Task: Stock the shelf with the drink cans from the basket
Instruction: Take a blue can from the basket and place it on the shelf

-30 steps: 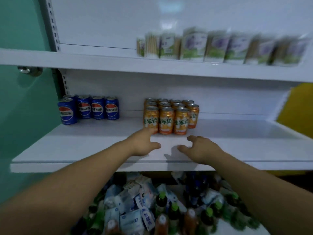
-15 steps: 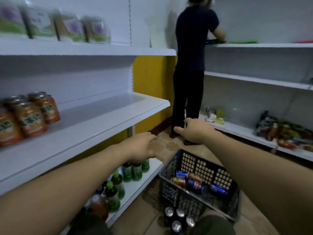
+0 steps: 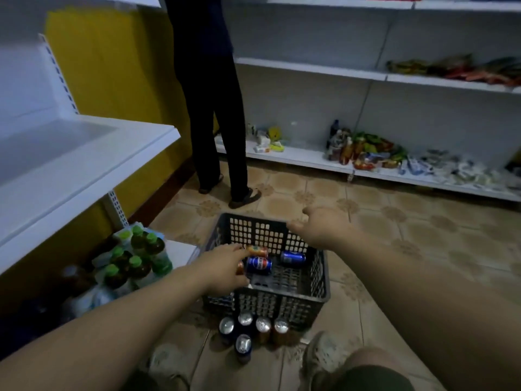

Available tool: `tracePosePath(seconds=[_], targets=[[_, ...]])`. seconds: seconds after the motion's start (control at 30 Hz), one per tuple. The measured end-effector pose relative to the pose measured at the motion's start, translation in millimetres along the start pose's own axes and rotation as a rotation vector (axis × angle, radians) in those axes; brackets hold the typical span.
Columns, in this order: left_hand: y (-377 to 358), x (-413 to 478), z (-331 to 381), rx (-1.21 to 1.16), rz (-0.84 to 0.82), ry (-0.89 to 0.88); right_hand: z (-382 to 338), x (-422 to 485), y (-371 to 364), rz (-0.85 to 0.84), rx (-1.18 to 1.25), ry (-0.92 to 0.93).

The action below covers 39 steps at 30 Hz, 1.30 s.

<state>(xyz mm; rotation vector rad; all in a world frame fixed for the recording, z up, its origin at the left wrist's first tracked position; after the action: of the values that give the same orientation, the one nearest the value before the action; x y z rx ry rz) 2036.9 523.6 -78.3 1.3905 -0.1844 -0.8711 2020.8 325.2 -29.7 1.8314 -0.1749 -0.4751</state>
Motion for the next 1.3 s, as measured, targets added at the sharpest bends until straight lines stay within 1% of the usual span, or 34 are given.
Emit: tracePosePath(seconds=[0.13, 0.33, 0.43, 0.53, 0.67, 0.87, 1.1, 1.2, 1.3], targets=[[-39, 53, -24, -0.044, -0.112, 0.022, 27, 47, -49, -0.095, -0.033, -0.053], [-89, 133, -69, -0.107, -0.206, 0.077, 44, 128, -125, -0.246, -0.044, -0.086], [-113, 177, -95, -0.157, -0.232, 0.114, 45, 177, -165, -0.313, -0.015, -0.069], [-141, 221, -123, -0.202, -0.249, 0.156, 43, 225, -208, -0.337, -0.015, -0.047], [-192, 289, -156, -0.235, -0.264, 0.186, 50, 290, -288, -0.396, 0.000, -0.041], [-272, 372, -185, -0.209, -0.343, 0.157, 66, 346, -391, -0.487, 0.063, -0.063], [-332, 419, -205, -0.267, -0.396, 0.173, 86, 389, -477, -0.479, 0.124, -0.095], [-342, 422, -211, -0.338, -0.410, 0.223, 90, 395, -487, -0.387, 0.211, -0.137], [-336, 416, -213, -0.389, -0.377, 0.259, 87, 382, -478, -0.395, 0.396, -0.179]])
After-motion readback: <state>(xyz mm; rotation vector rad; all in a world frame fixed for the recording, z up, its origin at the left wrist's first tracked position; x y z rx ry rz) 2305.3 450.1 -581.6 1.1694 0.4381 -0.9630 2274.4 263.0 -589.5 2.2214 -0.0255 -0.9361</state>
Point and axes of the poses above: each hand's wrist, its own x-axis towards the middle knuckle, its own y-axis out of the back of the hand, z = x × y, the point moved 9 cm from there along x, towards the middle knuckle, and after that the axes turned 1 degree about -z, right-handed, at the moved point
